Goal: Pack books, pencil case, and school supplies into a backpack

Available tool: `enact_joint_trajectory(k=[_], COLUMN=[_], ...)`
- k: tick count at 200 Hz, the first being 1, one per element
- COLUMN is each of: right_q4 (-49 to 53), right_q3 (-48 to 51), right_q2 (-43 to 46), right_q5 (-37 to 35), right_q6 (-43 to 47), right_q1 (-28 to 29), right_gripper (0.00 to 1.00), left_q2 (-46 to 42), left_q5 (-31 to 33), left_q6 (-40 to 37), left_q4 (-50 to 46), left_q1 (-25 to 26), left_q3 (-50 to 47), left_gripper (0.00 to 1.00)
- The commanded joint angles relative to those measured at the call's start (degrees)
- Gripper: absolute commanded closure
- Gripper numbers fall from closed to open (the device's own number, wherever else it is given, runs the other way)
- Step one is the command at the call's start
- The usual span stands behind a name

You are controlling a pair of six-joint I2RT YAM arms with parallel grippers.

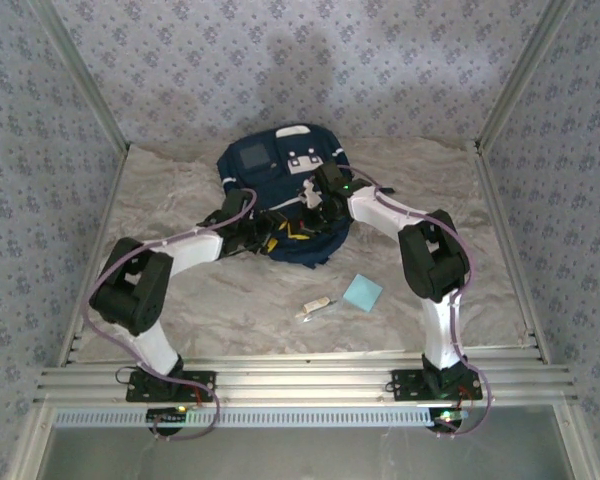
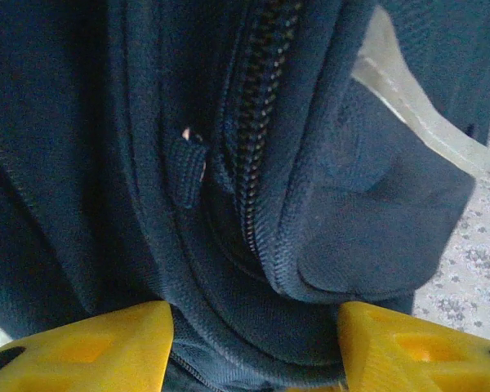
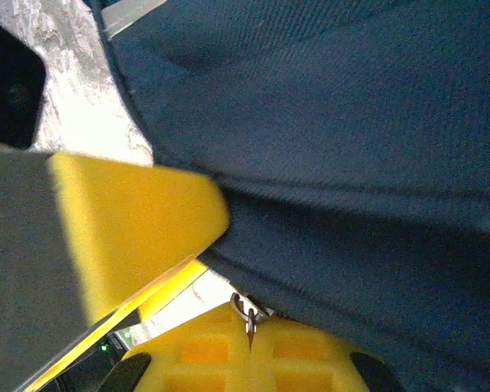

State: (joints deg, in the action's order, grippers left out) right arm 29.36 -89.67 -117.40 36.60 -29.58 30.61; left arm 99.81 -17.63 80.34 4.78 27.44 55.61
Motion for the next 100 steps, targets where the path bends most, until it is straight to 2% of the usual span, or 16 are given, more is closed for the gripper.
enact_joint_trajectory(k=[1, 10, 26, 45, 66, 73, 100], right_q4=[-0.9, -0.4, 1.5, 5.6, 14.1, 17.6, 28.3], right_q3=[-0.2, -0.2, -0.1, -0.4, -3.4, -5.0, -9.9], right_q2=[0.3, 0.5, 1.2, 2.2, 2.1, 1.7, -0.3], right_q5=[1.7, 1.4, 0.0, -3.5, -10.7, -14.1, -26.1], right_q6=[1.1, 1.5, 2.8, 6.4, 13.0, 16.2, 25.8], right_q1=[-0.4, -0.3, -0.3, -0.5, -0.4, -0.4, -0.4], right_gripper=[0.95, 0.94, 0.92, 0.90, 0.95, 1.00, 1.00], left_q2=[4.7, 5.5, 5.6, 4.9, 3.5, 2.9, 0.7], left_q5=[0.1, 0.3, 1.2, 2.0, 2.2, 2.2, 2.2], left_q6=[4.0, 4.6, 4.5, 3.5, 2.2, 1.7, -0.4], left_q4=[4.8, 6.3, 7.9, 8.2, 7.9, 7.6, 5.7], left_q1=[-0.2, -0.2, -0.4, -0.9, -1.8, -2.2, -3.8], left_q3=[1.1, 0.6, -0.5, -1.1, -1.4, -1.3, -1.2], left_gripper=[0.47, 0.53, 0.77, 1.00, 1.00, 1.00, 1.00])
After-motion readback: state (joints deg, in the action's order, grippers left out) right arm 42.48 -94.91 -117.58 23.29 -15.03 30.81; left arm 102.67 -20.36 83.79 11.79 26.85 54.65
